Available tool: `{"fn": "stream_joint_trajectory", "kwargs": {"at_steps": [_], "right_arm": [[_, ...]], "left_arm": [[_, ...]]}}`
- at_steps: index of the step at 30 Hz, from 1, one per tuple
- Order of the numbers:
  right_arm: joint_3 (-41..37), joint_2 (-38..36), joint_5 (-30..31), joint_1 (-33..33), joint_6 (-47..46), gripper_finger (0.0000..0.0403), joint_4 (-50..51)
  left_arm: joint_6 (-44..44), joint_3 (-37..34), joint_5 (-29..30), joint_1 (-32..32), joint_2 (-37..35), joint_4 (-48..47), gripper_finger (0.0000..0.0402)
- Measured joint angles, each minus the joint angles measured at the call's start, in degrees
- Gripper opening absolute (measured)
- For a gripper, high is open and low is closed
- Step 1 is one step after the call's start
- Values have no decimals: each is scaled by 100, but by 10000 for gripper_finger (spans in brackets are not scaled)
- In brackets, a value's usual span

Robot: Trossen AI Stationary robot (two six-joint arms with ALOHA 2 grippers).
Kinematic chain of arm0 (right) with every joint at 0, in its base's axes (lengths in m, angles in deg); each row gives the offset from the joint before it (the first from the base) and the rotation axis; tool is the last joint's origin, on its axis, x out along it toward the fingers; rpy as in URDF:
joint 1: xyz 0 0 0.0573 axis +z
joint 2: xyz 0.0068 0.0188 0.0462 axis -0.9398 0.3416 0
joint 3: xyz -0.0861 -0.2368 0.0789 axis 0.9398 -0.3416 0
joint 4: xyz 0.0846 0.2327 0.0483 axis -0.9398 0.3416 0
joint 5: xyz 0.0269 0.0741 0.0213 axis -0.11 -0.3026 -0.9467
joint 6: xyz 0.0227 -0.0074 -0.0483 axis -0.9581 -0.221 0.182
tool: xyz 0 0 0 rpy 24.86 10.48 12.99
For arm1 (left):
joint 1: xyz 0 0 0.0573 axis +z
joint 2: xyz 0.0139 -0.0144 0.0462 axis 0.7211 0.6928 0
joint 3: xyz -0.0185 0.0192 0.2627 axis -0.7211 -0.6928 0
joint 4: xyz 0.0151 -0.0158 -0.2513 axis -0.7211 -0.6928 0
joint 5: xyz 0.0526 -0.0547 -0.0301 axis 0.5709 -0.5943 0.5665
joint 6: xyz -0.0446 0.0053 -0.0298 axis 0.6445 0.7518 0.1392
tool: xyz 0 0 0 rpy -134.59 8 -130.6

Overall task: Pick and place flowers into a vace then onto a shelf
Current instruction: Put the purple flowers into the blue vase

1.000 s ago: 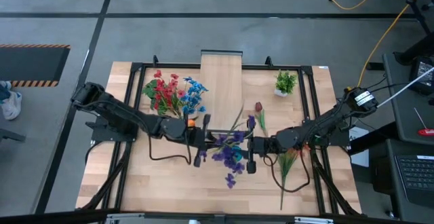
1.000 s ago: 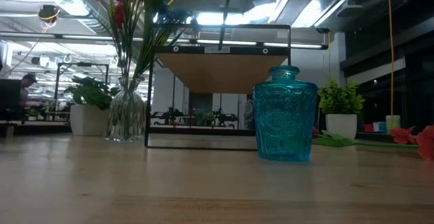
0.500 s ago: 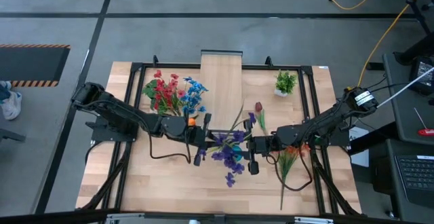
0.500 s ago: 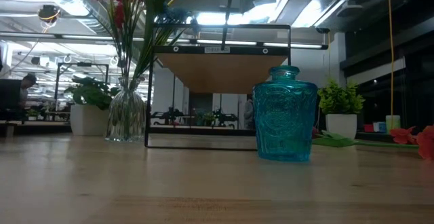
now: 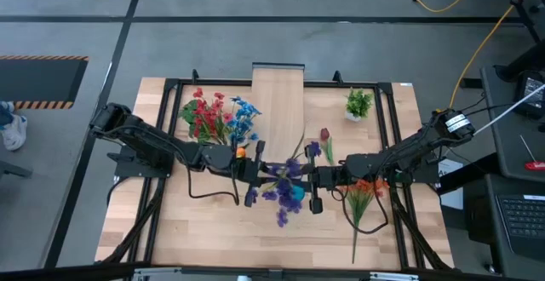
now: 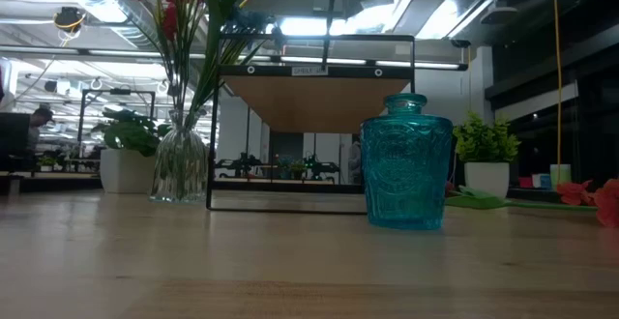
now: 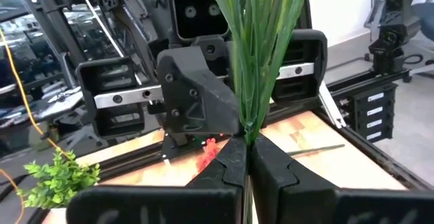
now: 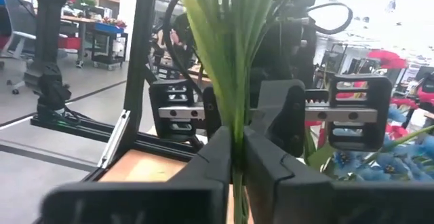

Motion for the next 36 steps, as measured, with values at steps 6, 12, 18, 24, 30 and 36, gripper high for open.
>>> {"fn": "stream_joint_trajectory", "kwargs": {"at_steps": [6, 12, 18, 24, 30, 36], "right_arm": [[0, 17, -259, -14, -111, 8, 25], [0, 26, -230, 132, -101, 3, 25], [0, 26, -251, 245, -92, 1, -26], [0, 10, 52, 338, -56, 1, -85], [0, -433, 749, 556, 120, 0, 271], [2, -1003, 1105, 700, -253, 0, 1157]], "left_arm": [[42, -4, -33, 2, 0, -50, 9], [46, -4, -16, -117, 0, -108, 45], [76, -4, 40, -369, -147, -141, 97], [379, -2, 516, -652, -426, -707, 135], [449, -2, 797, -964, -720, -1423, 142], [584, 0, 1125, -1278, -1070, -2095, 99]]}}
